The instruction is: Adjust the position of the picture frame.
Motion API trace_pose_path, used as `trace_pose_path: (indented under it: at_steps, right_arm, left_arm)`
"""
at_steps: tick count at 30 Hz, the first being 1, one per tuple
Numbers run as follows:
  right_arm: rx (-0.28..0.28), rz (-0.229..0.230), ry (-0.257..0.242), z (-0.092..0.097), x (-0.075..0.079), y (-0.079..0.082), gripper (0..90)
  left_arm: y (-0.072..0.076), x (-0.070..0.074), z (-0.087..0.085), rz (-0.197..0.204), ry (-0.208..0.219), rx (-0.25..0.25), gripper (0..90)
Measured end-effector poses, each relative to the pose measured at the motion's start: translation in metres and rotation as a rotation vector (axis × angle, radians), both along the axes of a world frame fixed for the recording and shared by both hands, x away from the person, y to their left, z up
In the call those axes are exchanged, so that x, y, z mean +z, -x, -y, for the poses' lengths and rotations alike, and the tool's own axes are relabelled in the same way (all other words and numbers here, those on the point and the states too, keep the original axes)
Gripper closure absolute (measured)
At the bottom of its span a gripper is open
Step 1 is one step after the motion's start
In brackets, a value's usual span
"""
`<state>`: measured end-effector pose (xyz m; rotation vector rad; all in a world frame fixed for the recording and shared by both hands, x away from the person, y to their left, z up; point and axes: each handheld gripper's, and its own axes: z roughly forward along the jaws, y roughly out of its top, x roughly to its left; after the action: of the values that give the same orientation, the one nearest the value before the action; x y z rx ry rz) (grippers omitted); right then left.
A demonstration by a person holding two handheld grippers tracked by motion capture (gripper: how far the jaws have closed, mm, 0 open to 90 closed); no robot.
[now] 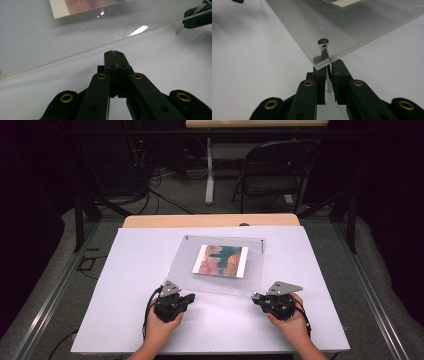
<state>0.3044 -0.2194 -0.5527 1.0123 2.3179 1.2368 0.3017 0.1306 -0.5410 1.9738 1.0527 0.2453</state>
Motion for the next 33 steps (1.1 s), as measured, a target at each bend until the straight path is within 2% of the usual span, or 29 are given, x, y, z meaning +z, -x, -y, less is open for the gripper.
trace_pose_path:
  at_steps: [6, 11, 14, 24, 33]
  right_arm:
    - [-0.002, 0.002, -0.002, 0.0, 0.001, 0.001, 83.1]
    - [-0.006, 0.001, -0.007, -0.001, 0.002, 0.002, 83.2]
    - [0.001, -0.005, -0.021, -0.002, 0.003, 0.003, 83.0]
    - [0.064, -0.024, -0.023, -0.016, 0.005, 0.011, 83.3]
    - [0.114, -0.019, -0.028, -0.03, 0.006, 0.018, 84.1]
  left_arm:
    - [-0.001, -0.005, 0.006, -0.021, -0.028, -0.025, 90.0]
    - [-0.006, -0.006, 0.004, -0.044, -0.016, 0.008, 90.0]
    - [-0.011, -0.005, 0.005, -0.047, -0.025, 0.011, 90.0]
    - [-0.015, -0.008, 0.007, -0.073, -0.044, 0.024, 90.0]
    - [-0.02, -0.008, 0.001, -0.106, -0.041, 0.032, 90.0]
